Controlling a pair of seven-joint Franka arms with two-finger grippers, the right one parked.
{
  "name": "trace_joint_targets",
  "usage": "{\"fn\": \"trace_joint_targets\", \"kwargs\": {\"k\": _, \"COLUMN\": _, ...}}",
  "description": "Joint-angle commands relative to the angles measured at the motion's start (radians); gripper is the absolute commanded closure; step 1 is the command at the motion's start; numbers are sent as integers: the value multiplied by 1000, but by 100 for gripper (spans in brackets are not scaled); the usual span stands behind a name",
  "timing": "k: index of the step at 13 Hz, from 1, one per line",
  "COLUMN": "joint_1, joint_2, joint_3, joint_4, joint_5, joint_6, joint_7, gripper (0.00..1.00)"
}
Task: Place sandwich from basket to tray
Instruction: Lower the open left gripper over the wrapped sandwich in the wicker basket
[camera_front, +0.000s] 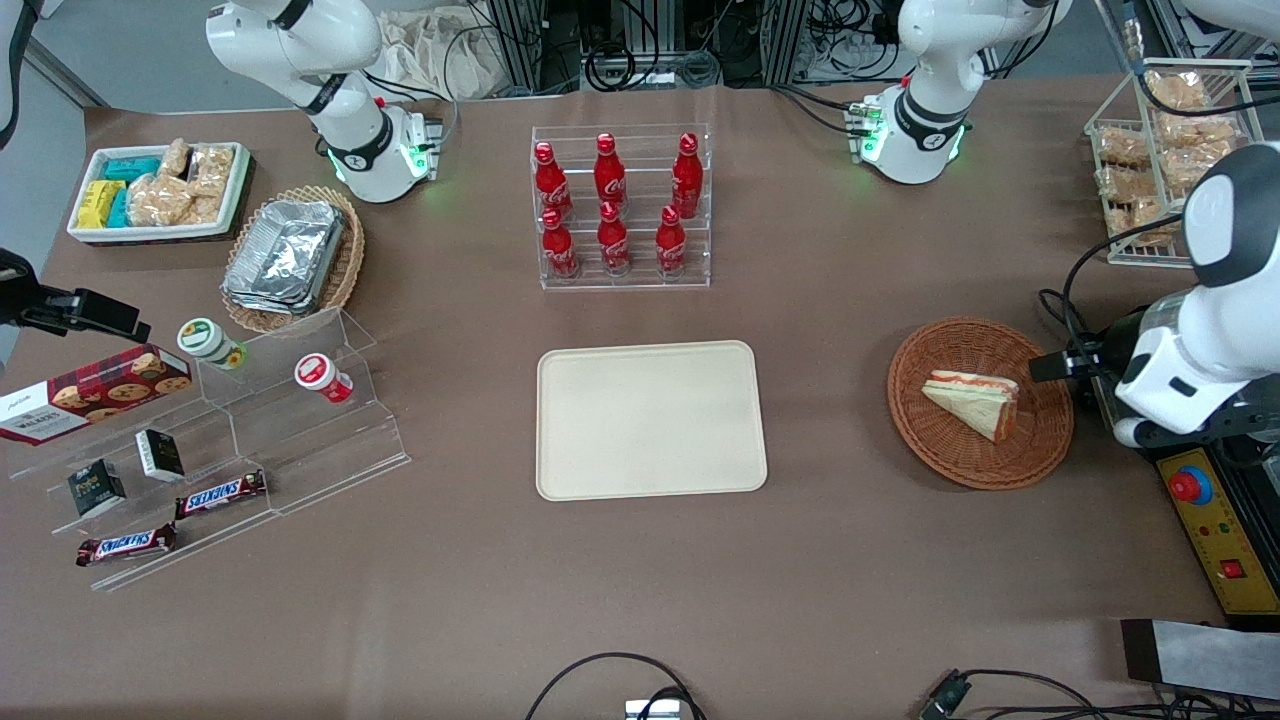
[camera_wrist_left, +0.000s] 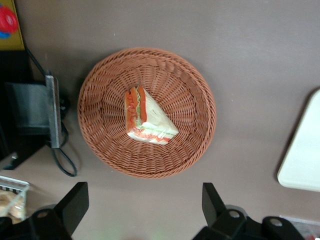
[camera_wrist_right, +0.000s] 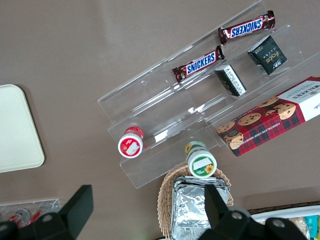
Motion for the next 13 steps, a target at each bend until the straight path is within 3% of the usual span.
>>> {"fn": "trace_joint_targets", "kwargs": {"k": 1, "joint_1": 32, "joint_2": -8, "joint_3": 15, "joint_4": -151, "joint_5": -10, "joint_6": 165, "joint_7": -65, "gripper": 0}}
{"fn": "trace_joint_targets", "kwargs": {"k": 6, "joint_1": 88, "joint_2": 18, "joint_3": 17, "joint_4": -375, "joint_5": -12, "joint_6": 460, "joint_7": -284, "gripper": 0}}
{"fn": "trace_joint_targets", "kwargs": {"k": 13, "joint_1": 91, "joint_2": 72, "joint_3": 17, "joint_4": -466, "joint_5": -15, "joint_6": 576, "joint_7": -296, "gripper": 0}}
